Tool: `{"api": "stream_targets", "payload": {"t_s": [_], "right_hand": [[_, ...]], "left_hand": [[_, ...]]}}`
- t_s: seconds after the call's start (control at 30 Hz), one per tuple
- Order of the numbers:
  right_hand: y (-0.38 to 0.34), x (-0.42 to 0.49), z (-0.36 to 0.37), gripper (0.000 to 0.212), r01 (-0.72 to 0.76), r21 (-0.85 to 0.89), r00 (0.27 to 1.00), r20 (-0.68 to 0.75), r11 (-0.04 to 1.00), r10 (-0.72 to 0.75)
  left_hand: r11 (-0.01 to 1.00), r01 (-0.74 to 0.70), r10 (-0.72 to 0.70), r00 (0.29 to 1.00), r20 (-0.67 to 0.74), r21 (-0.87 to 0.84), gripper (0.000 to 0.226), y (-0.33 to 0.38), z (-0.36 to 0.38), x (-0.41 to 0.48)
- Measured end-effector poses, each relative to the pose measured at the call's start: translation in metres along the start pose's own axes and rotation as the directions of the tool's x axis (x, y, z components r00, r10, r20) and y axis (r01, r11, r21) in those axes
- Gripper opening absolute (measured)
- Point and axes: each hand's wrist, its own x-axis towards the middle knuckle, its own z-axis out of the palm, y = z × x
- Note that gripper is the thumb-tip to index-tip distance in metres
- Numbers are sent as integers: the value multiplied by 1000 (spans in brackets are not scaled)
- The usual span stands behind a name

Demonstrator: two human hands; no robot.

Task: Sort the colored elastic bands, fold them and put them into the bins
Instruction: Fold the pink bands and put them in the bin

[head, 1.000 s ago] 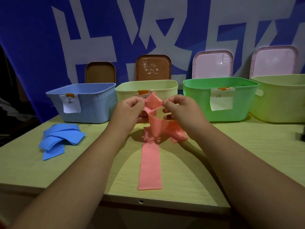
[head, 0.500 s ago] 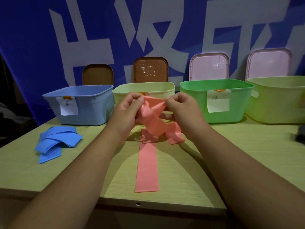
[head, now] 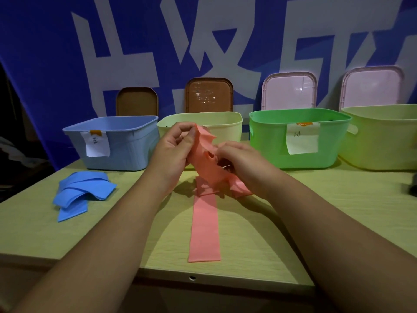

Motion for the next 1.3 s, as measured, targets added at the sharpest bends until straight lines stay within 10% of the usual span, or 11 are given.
{"api": "stream_targets", "payload": {"t_s": [0.37, 0.53, 0.7, 0.87, 1.03, 1.2, 1.3], "right_hand": [[-8, -6, -12, 10, 261, 310, 963, -152, 914, -223], [-6, -19, -16, 12, 243, 27, 960, -148, 970, -236], [-23, -40, -28, 14, 136, -159, 985, -86, 978, -151], [-65, -68, -45, 16, 176, -692, 952, -60, 700, -299], [-103, -105, -57, 17, 175, -881, 951, 36, 440, -306], [-126, -136, -63, 22, 102, -903, 980, 18, 418, -199], [-140, -151, -57, 27, 96, -854, 983, 0, 512, -183]], "left_hand": [[977, 181, -147, 957, 249, -117, 54, -5, -9, -2], [980, 62, -121, 939, 321, 188, 37, -2, -15, -12], [996, 63, -45, 969, 243, -65, 33, 19, -10, -21], [973, 31, -123, 910, 395, 230, 24, 69, -13, -31], [706, -137, -222, 889, 401, 695, 18, 136, -17, -32], [217, -236, -336, 893, 299, 947, 43, 181, -17, -32], [206, -274, -305, 894, 328, 939, 40, 201, -12, -40]]}}
